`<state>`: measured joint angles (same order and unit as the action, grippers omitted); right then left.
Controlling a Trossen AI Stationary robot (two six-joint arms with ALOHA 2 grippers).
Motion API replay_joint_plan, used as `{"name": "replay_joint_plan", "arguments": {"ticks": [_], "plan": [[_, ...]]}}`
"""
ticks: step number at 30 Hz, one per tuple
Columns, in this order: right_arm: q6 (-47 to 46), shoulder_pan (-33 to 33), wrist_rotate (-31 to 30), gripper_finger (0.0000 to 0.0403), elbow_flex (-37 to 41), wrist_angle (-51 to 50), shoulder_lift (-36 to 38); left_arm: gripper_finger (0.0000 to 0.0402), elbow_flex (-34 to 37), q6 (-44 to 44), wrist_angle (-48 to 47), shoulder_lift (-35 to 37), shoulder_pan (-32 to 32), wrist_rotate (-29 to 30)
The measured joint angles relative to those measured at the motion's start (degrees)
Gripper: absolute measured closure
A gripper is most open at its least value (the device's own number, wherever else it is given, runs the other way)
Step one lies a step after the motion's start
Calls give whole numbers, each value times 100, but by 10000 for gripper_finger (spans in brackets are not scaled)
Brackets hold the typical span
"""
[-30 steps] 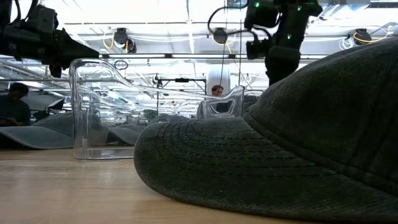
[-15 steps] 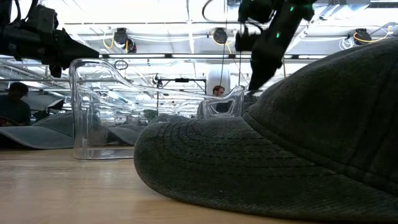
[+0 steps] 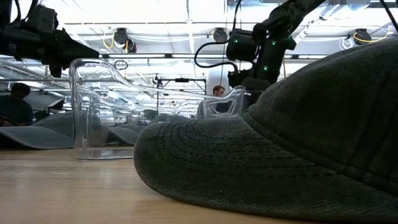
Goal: Pick & Place hat
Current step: Put the top right black cap into the top transparent bin, then put the right black cap into the top transparent bin
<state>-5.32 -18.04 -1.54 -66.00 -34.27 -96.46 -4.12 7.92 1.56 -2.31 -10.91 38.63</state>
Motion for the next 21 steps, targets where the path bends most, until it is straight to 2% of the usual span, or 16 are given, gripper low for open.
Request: {"name": "replay_joint_plan", "arguments": {"ticks": [4,11,16,19,21], "plan": [[-2,2,-156,402,7,-34,392,334,0,0,-1,1,-1,0],[-38,195,-85,402,4,-118,1830,334,0,0,0,1,0,0],[-623,729,1102,401,110,-187,2973,334,0,0,-2,1,0,0],[-1165,1348,1734,401,500,-39,3661,334,0,0,-1,1,0,0],[-1556,1893,2035,402,931,398,4120,334,0,0,-2,2,1,0]]}}
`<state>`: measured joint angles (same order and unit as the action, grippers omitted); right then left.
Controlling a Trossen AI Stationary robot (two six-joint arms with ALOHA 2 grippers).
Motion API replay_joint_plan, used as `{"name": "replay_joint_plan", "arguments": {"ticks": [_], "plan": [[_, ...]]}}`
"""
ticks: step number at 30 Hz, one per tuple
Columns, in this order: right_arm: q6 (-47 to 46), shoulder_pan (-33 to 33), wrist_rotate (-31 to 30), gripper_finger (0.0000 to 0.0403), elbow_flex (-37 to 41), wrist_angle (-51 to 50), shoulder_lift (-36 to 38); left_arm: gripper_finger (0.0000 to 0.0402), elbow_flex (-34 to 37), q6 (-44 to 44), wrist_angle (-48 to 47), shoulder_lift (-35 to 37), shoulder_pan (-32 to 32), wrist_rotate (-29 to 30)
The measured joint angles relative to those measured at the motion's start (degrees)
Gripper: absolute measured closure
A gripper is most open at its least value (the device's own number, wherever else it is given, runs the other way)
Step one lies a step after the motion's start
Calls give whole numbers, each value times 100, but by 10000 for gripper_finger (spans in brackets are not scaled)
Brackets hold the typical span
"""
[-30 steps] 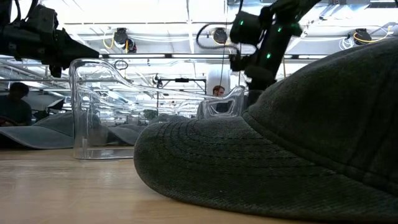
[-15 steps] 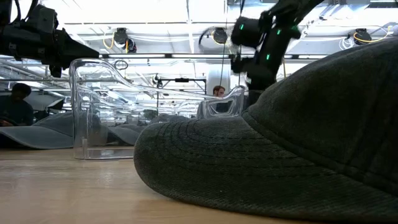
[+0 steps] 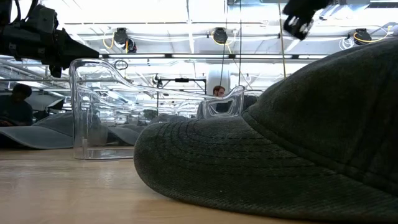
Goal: Pick & Place hat
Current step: Put the right black cap into the top transparent bin
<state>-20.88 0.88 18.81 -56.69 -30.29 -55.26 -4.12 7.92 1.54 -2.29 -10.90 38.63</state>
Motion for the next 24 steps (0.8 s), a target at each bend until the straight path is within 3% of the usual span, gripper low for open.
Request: {"name": "replay_joint_plan", "arguments": {"ticks": [2,5,9,11,13,16,20,24], "plan": [[-224,710,80,402,601,886,457,334,0,0,0,0,-2,0],[-238,1816,-37,402,1630,2971,989,334,0,0,1,-1,-1,0],[433,2977,-529,402,2698,5729,1125,334,0,0,2,-1,-1,0],[960,3444,-903,403,2807,5625,1024,334,0,0,0,0,0,0],[1212,3804,-1430,403,2725,4768,851,334,0,0,2,-2,0,0],[806,4230,-2150,403,2398,3485,322,334,0,0,1,0,-1,0],[-158,4769,-2160,403,1692,2944,-557,334,0,0,2,-2,-2,0],[-837,5291,-1797,403,1080,2835,-1324,334,0,0,2,-2,0,0]]}}
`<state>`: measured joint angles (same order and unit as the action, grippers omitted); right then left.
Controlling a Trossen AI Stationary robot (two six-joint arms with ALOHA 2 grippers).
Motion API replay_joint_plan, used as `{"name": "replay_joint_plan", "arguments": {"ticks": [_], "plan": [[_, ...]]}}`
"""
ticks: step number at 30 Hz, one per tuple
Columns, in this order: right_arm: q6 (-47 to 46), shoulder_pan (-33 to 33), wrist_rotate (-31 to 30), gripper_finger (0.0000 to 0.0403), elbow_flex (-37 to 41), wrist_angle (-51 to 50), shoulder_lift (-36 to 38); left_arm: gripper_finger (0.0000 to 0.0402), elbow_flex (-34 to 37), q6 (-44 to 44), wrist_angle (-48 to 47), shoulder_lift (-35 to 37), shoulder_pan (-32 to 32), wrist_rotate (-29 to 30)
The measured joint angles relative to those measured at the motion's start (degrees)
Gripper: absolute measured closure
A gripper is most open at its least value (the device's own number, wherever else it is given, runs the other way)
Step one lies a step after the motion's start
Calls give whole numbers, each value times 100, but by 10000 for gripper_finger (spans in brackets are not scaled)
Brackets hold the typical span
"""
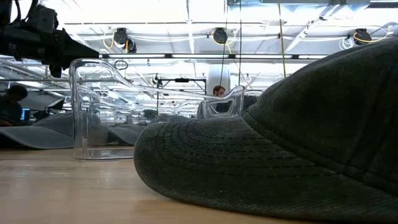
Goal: Pick & Place hat
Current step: Put the right black cap into the top transparent bin
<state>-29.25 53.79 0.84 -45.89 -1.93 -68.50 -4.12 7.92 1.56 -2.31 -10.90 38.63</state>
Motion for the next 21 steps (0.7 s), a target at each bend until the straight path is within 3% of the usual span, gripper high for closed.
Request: {"name": "replay_joint_plan", "arguments": {"ticks": [3,7,13,17,21], "plan": [[-412,89,298,403,-160,190,-484,334,0,0,0,2,0,0],[-1660,-131,955,403,-184,208,-1006,334,0,0,-2,0,0,0],[-2321,-152,1566,403,-197,645,-1567,334,0,0,-1,0,0,-1],[-2540,-200,1575,403,-202,570,-1731,334,0,0,-1,2,-2,0],[-2535,-423,1030,403,-201,-656,-1774,334,0,0,-2,0,0,0]]}}
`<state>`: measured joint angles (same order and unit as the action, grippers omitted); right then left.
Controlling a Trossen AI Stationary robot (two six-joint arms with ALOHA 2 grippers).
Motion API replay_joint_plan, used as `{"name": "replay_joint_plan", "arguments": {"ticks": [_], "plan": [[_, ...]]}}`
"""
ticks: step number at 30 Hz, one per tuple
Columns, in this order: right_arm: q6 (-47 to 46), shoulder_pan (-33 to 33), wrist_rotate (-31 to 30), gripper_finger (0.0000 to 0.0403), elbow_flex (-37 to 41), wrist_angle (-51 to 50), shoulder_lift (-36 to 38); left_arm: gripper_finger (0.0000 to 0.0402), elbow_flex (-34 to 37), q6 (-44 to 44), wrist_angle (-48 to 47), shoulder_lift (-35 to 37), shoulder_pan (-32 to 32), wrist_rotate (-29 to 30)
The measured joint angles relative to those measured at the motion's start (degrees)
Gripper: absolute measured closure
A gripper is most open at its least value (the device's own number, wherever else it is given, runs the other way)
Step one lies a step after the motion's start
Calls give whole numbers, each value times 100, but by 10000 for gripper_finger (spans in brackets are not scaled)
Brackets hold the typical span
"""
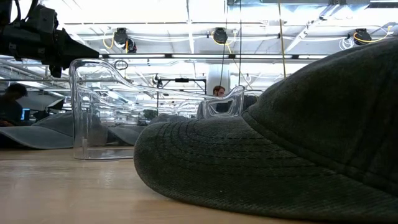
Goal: Pick & Place hat
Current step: Put the right black cap into the top transparent bin
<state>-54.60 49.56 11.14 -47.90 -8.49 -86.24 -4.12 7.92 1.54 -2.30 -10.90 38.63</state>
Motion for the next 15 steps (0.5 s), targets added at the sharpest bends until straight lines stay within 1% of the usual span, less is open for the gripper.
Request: {"name": "replay_joint_plan", "arguments": {"ticks": [5,8,11,13,15], "plan": [[-24,-307,-1308,403,0,-1879,184,334,-1,0,0,1,-1,-1],[-30,-421,-2085,403,4,-2583,446,334,0,0,0,1,-1,-1],[-50,-484,-3032,403,-6,-3308,833,334,0,0,0,2,-1,0],[-196,-510,-3693,403,-71,-3863,1094,334,0,0,2,0,0,0],[-465,-521,-4143,403,-146,-4389,1345,334,0,0,0,0,0,0]]}}
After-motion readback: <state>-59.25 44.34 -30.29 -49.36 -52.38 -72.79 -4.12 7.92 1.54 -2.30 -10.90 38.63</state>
